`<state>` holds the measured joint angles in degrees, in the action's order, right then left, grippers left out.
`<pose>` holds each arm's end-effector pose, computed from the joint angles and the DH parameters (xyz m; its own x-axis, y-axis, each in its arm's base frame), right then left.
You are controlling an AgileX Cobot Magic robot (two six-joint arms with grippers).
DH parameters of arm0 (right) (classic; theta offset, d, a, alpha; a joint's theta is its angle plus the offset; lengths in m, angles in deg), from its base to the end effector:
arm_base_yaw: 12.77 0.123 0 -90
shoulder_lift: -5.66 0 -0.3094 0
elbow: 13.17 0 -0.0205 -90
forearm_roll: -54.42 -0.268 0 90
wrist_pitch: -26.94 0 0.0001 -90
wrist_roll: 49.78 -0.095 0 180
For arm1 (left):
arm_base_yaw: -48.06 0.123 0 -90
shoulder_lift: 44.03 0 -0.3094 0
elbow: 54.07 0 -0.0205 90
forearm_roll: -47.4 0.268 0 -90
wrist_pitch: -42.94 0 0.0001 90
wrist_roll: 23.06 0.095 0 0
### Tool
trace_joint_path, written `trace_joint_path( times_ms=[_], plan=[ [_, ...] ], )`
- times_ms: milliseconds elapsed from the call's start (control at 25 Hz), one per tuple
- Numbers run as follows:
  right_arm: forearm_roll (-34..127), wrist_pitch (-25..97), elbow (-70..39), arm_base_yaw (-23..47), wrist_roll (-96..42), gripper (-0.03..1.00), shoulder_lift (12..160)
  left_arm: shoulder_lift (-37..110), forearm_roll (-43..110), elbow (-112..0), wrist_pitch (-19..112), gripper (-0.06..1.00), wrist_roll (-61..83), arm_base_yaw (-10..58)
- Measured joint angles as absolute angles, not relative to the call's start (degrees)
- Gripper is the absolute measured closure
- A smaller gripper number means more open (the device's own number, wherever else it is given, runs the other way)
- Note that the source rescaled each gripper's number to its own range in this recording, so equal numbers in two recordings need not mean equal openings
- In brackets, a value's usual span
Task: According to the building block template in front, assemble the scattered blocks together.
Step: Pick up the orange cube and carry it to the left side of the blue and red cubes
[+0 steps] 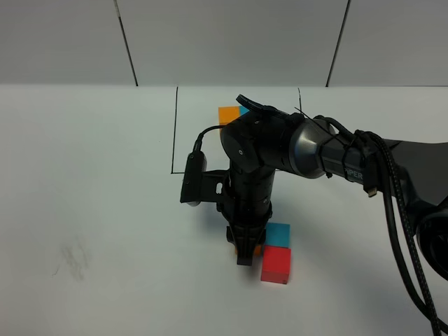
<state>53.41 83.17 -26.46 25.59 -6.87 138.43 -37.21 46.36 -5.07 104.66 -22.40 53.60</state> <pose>0.3602 0.2869 0.1414 -0.1593 -0.9851 -0.0652 -0.9860 0.1621 -0.0396 -0.0126 -0.0028 0.2833 -0.4604 -0.0417 -0.8867 -0.0811 0.9967 -0.0048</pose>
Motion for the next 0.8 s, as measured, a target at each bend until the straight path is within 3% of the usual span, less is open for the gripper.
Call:
trace_joint_path(
  times_ms=[800],
  plan=[
    [52.9,82.4,-25.9,25.4,-6.6,0.7,139.1,-37.2,46.4,-5.1,104.7,0.72,-22.5,53.6]
  ],
)
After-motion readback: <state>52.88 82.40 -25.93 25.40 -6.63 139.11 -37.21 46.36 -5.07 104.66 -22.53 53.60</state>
